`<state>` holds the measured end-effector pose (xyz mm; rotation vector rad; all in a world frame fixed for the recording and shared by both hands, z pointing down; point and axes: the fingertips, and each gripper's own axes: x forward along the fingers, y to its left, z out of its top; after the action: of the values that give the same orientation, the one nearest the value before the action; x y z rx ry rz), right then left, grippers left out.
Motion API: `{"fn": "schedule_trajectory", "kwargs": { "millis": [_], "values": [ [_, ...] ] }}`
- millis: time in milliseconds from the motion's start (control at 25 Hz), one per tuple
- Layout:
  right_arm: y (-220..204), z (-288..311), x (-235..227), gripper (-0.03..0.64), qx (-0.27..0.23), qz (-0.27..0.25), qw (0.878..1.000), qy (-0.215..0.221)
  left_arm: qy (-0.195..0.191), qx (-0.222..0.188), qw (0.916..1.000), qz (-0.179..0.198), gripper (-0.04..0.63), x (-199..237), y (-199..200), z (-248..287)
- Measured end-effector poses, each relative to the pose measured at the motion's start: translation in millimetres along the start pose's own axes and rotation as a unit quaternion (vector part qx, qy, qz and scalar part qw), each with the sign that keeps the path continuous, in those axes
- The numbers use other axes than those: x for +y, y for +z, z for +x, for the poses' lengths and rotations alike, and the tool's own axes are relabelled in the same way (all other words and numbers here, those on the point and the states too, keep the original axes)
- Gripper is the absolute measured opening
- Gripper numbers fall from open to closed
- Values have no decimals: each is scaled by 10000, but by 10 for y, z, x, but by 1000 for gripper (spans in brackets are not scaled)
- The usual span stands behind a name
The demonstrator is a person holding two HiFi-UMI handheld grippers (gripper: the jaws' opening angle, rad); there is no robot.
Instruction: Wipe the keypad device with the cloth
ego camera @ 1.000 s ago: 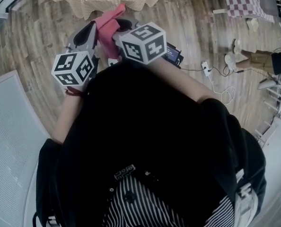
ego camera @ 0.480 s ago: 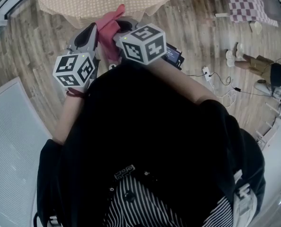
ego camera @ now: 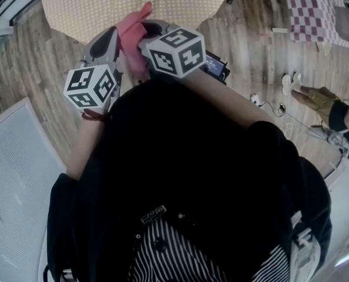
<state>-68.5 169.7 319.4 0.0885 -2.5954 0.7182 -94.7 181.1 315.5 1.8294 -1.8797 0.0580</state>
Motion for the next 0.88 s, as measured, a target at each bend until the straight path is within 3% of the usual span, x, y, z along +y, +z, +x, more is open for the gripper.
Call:
{"fn": "schedule_trajectory", "kwargs": {
  "millis": [440,880],
  "values": [
    [471,95,-903,63,-49,256,9994,238,209,133,9997,87,-2,-12,325,894],
    [500,278,-1042,63,86,384,9984,415,292,344,9990,15,-2,138,303,1042]
  ]
}}
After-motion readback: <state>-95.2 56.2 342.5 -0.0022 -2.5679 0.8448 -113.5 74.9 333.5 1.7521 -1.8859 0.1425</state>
